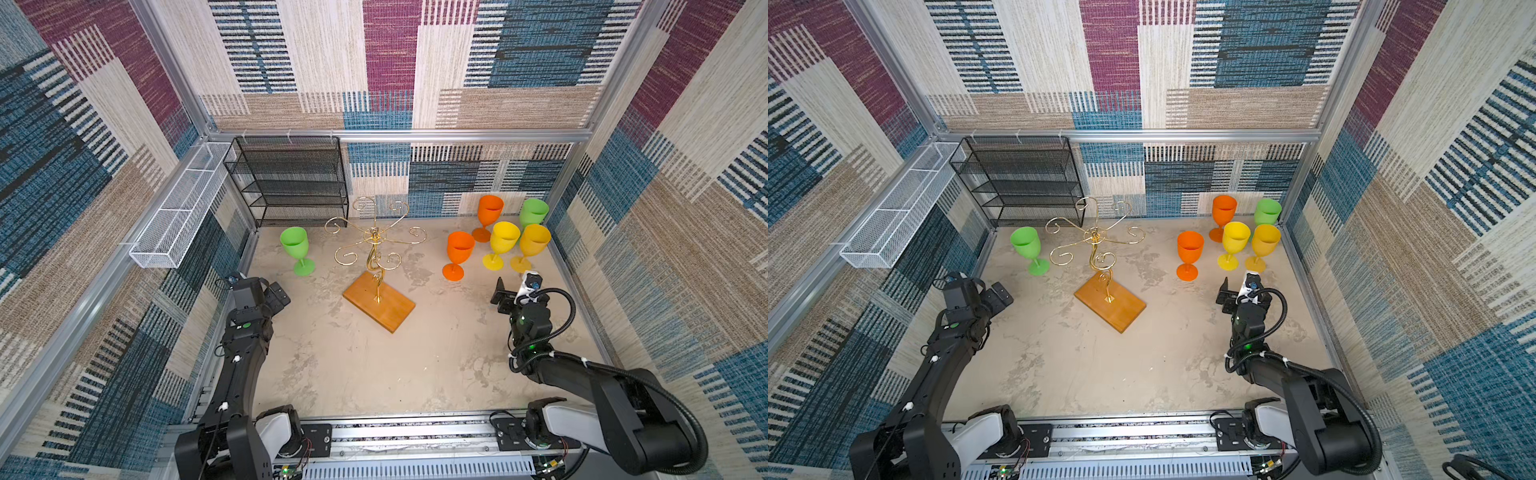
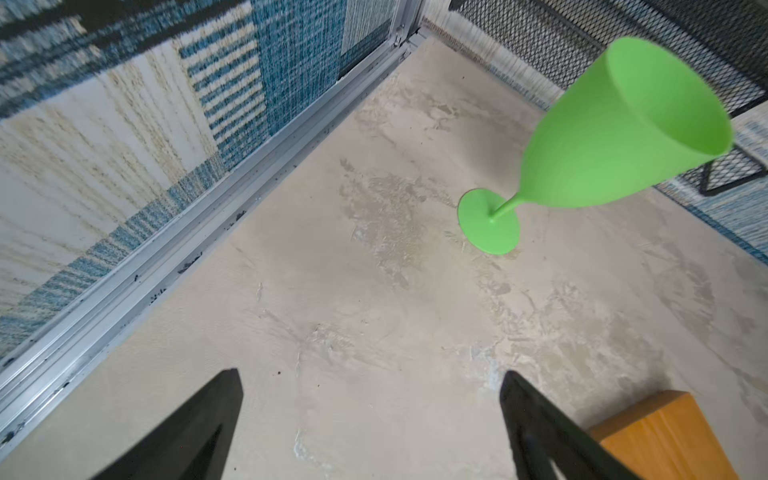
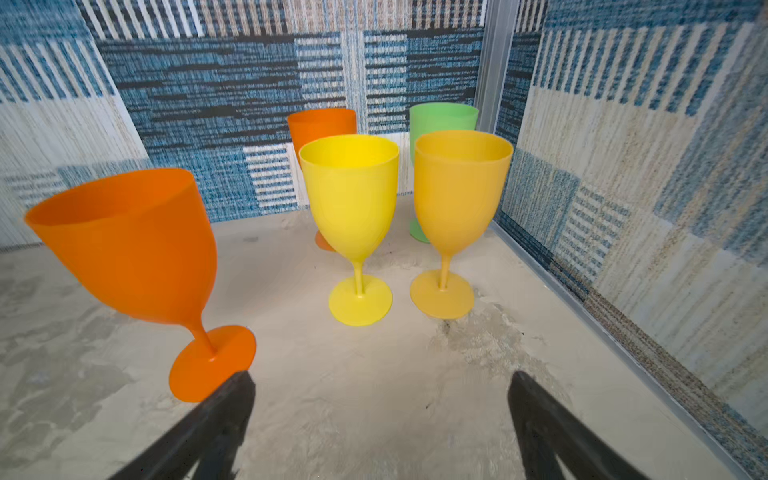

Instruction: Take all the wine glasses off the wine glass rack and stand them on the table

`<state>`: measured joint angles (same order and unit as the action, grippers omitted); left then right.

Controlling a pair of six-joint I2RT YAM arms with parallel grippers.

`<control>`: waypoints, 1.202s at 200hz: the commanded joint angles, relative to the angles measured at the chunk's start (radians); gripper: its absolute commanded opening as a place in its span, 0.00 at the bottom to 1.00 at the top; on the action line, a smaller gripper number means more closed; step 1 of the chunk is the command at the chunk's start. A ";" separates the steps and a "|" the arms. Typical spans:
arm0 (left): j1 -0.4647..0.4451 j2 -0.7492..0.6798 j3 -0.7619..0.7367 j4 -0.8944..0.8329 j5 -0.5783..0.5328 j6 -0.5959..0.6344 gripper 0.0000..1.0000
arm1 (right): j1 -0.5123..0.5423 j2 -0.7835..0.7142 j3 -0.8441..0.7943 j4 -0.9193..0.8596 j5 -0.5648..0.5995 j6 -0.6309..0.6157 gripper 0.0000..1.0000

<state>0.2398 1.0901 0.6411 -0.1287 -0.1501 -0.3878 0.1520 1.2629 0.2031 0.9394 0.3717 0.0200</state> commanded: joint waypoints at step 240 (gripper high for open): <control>0.003 0.340 -0.265 0.929 0.304 0.181 0.99 | -0.120 0.273 -0.015 0.385 -0.206 -0.023 1.00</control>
<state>0.2455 1.4281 0.3771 0.7025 0.1226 -0.2367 0.0326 1.5375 0.1822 1.3182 0.1654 -0.0029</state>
